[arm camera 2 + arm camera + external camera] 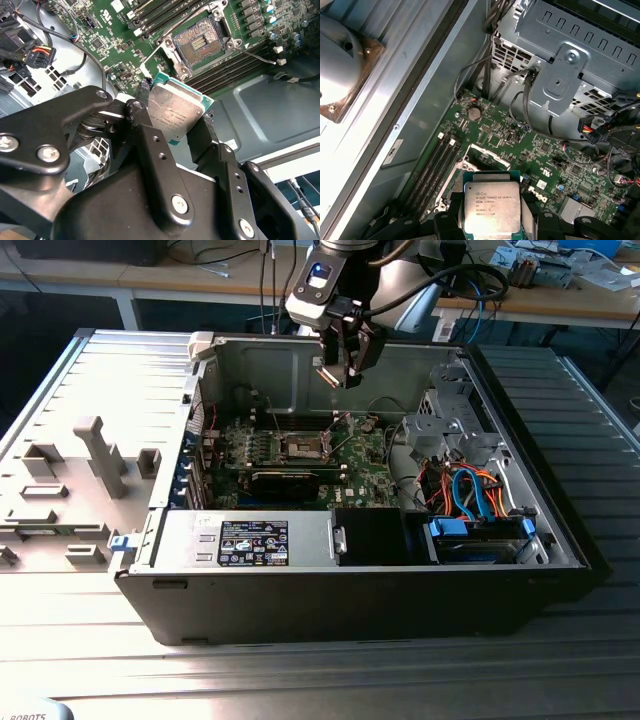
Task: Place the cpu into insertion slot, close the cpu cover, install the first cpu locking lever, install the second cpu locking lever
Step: 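Place the cpu into insertion slot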
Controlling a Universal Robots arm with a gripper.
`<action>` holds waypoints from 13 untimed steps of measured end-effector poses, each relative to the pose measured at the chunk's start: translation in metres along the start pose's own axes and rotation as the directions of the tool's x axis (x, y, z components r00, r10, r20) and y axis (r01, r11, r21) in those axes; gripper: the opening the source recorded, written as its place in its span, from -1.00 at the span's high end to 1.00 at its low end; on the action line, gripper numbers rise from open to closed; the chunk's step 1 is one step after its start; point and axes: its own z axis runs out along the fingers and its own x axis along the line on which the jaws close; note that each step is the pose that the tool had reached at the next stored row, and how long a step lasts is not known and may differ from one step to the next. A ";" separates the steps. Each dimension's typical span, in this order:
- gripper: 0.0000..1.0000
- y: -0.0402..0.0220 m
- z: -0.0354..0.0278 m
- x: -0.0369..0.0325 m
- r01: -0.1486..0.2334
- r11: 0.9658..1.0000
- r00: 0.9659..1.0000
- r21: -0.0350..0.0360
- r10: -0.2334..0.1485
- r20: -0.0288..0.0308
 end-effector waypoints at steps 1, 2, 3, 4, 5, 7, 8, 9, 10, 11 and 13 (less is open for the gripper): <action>-0.09 0.0000 0.0000 0.0000 -0.001 1.000 1.000 0.000 0.001 0.000; -0.09 0.0000 0.0000 0.0000 -0.002 1.000 1.000 0.000 0.002 0.000; -0.09 0.0000 0.0000 0.0000 -0.003 1.000 1.000 0.000 0.003 0.000; -0.09 0.0000 0.0000 0.0000 -0.004 1.000 1.000 0.000 0.004 0.000; -0.09 0.0000 0.0000 0.0000 -0.005 1.000 1.000 0.000 0.005 0.000; -0.09 0.0000 0.0000 0.0000 -0.007 1.000 1.000 0.000 0.007 0.001; -0.09 0.0000 0.0000 0.0000 -0.008 1.000 1.000 0.000 0.008 0.001; -0.09 0.0000 0.0000 0.0000 -0.011 1.000 1.000 0.000 0.011 0.001; -0.09 0.0000 0.0000 0.0000 -0.014 1.000 1.000 0.000 0.014 0.001; -0.09 0.0000 0.0000 0.0000 -0.016 1.000 1.000 0.000 0.016 0.001; -0.09 0.0000 0.0000 0.0000 -0.019 1.000 1.000 0.000 0.019 0.002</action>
